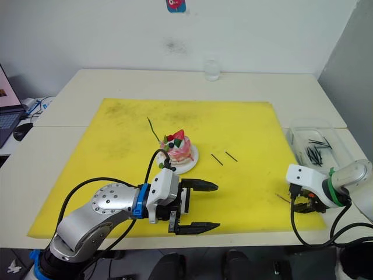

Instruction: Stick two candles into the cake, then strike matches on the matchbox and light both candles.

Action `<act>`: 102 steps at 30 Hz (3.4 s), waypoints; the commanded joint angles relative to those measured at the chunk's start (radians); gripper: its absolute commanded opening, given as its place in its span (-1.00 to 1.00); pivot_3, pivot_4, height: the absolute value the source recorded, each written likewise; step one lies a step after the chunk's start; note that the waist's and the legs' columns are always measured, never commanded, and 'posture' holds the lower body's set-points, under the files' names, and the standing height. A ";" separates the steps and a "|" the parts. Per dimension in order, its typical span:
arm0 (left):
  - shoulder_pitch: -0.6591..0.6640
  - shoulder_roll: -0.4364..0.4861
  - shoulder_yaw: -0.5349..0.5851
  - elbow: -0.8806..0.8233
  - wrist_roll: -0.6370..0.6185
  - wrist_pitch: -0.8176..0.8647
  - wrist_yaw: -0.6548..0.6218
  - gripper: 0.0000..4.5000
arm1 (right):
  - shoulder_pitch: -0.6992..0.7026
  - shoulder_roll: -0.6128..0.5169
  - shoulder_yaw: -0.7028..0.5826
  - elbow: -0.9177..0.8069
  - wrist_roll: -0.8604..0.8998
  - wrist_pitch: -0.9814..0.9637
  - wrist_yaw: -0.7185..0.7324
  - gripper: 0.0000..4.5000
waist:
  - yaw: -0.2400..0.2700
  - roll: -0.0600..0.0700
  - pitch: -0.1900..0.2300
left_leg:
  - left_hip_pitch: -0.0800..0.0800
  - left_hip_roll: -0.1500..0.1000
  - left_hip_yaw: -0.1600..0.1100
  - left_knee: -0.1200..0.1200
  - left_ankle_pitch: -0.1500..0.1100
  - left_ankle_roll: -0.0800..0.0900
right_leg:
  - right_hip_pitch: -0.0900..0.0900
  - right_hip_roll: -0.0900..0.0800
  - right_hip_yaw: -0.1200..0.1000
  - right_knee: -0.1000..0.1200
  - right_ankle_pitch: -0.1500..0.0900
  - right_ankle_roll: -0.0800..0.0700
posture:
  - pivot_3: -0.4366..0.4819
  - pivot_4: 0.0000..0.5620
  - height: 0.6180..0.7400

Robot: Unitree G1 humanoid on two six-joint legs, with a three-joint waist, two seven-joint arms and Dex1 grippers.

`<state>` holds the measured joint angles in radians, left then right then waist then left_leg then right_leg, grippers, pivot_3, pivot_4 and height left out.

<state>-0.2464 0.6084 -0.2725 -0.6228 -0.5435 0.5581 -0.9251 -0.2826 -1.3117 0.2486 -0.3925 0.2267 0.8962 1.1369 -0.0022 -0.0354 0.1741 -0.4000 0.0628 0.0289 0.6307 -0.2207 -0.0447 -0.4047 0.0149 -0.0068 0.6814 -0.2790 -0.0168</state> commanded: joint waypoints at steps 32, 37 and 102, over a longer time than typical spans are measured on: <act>0.256 0.031 0.583 0.009 -0.119 -0.008 0.261 1.00 | -0.335 1.123 -0.062 0.323 0.009 -0.620 -0.491 -0.99 | -0.015 -0.001 0.000 | -0.001 0.001 -0.001 0.000 0.000 0.000 | 0.000 -0.001 0.000 0.001 0.000 -0.001 | -0.05 -0.47 1.00; 0.244 0.031 0.602 0.047 -0.147 -0.002 0.266 1.00 | -0.344 1.230 -0.072 0.482 -0.017 -0.776 -0.541 -0.99 | -0.015 -0.001 -0.001 | -0.001 0.001 0.000 0.001 0.000 0.000 | 0.000 -0.003 0.003 0.001 0.003 0.003 | -0.05 -0.47 1.00; 0.206 0.097 0.536 0.075 -0.168 0.036 0.182 1.00 | -0.292 1.386 -0.072 0.758 -0.053 -1.096 -0.559 -0.99 | -0.026 -0.001 -0.001 | 0.001 0.002 0.000 -0.001 0.000 0.000 | -0.002 -0.002 0.005 0.001 0.004 0.001 | -0.05 -0.47 1.00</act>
<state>-0.0303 0.7027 0.2619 -0.5390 -0.7061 0.6082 -0.7354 -0.5666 0.0670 0.1794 0.3754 0.1772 -0.1715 0.5724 -0.0281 -0.0365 0.1736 -0.3993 0.0651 0.0290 0.6297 -0.2206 -0.0449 -0.4063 0.0126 -0.0014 0.6820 -0.2752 -0.0154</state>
